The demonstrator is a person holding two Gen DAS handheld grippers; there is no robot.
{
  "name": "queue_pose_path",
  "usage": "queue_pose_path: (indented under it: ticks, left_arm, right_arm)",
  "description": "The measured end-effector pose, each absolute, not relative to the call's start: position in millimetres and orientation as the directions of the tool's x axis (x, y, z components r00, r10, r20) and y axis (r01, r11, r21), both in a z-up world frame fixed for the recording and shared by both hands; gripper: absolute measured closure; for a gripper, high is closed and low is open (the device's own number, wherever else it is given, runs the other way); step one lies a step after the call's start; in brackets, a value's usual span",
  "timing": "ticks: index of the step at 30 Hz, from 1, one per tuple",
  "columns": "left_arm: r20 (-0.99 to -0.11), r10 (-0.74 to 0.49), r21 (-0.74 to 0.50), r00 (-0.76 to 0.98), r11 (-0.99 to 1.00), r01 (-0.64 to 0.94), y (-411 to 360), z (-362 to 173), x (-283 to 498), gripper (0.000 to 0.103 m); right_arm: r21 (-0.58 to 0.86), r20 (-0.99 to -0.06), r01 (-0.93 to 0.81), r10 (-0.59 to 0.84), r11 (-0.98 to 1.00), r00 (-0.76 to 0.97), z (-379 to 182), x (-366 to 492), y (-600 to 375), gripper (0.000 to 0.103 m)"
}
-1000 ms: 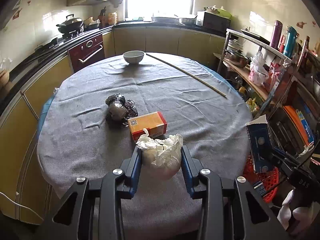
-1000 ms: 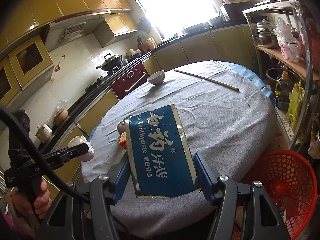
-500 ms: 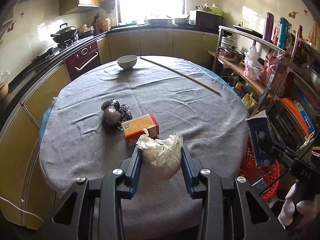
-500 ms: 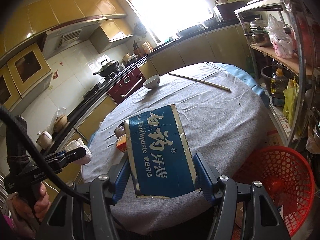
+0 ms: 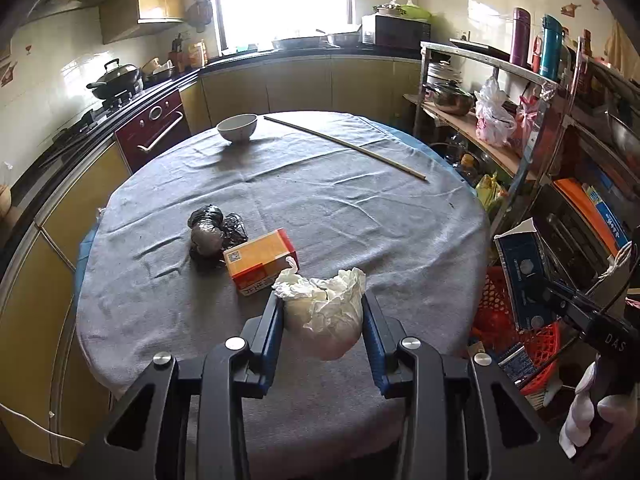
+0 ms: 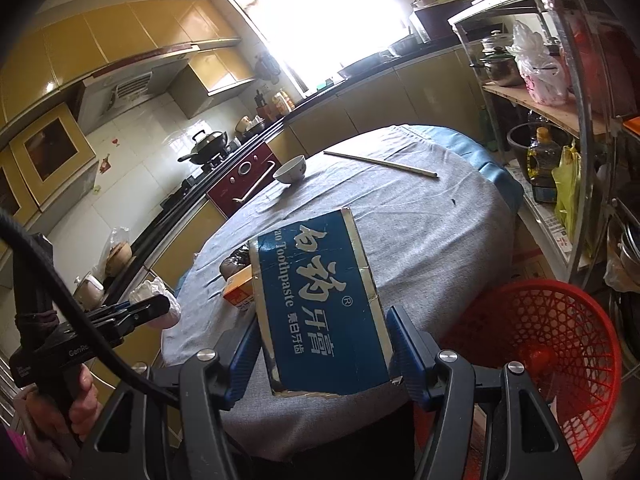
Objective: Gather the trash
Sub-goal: 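Carry the toothpaste box and white tissue with both tools toward the red basket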
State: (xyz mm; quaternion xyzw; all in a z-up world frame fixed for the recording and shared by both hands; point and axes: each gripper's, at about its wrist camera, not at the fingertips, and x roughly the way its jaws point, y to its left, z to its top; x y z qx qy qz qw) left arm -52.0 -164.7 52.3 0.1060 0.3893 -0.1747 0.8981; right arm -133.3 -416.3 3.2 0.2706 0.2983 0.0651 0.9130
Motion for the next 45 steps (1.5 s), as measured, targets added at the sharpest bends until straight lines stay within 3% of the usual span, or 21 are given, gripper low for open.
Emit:
queue_pose_path:
  ticks: [45]
  left_arm:
    - [-0.782,-0.42,0.018,0.459,0.722,0.691,-278.6,24.7,-84.6,0.064]
  right_arm:
    - [0.618,-0.508,0.243,0.144,0.748,0.849,-33.7,-200.7,-510.9,0.037]
